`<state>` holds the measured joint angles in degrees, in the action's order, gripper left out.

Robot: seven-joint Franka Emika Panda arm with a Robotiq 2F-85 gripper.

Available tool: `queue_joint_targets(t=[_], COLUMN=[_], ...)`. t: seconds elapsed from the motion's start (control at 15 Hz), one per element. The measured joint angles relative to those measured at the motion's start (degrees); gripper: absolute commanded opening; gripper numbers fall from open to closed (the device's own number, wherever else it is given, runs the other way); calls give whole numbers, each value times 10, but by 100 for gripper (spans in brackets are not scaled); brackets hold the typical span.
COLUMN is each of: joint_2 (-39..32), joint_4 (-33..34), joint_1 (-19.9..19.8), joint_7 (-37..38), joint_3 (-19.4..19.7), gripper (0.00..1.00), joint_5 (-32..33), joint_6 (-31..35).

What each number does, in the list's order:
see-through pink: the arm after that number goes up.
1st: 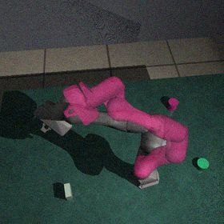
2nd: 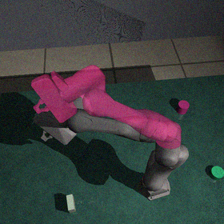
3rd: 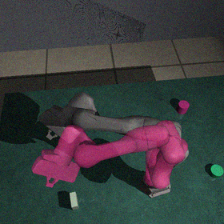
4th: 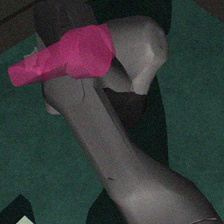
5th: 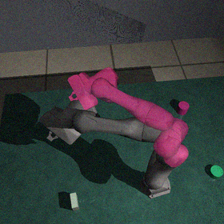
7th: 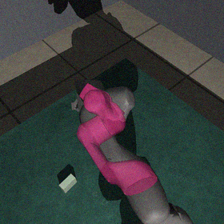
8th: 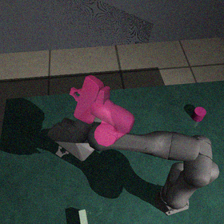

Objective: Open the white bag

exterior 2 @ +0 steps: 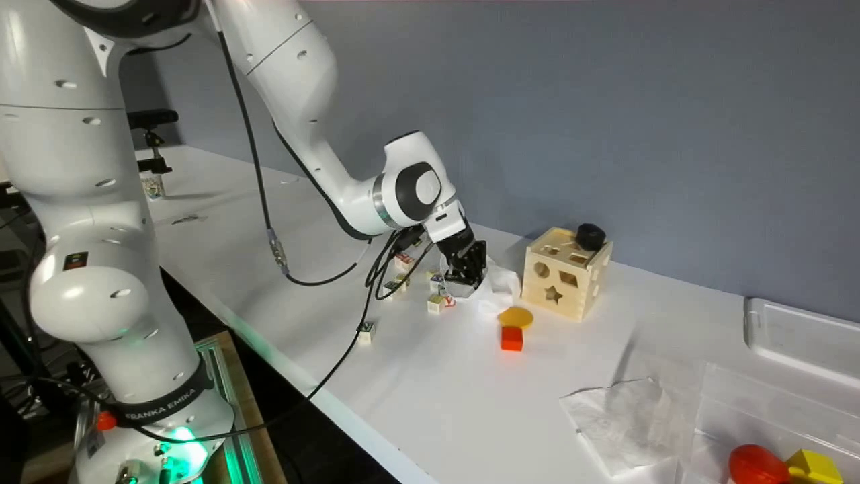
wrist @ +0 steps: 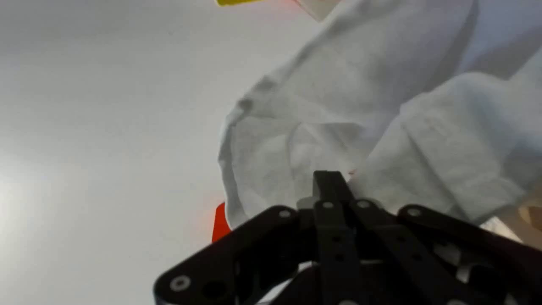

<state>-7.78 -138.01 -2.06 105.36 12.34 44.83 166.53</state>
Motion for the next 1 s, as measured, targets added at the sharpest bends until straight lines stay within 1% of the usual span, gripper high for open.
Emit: queue_joint_targets(t=[0.13, 0.4, 0.6, 0.8, 1.0], joint_2=[-16, -41, -50, -58, -73], joint_4=[20, 64, 84, 90, 90], joint_1=[7, 33, 51, 67, 74], joint_7=[70, 232, 327, 387, 401], joint_3=[16, 52, 58, 57, 52], gripper=[0, 0, 0, 0, 0], joint_5=[51, 176, 241, 269, 269], joint_6=[2, 2, 2, 2, 8])
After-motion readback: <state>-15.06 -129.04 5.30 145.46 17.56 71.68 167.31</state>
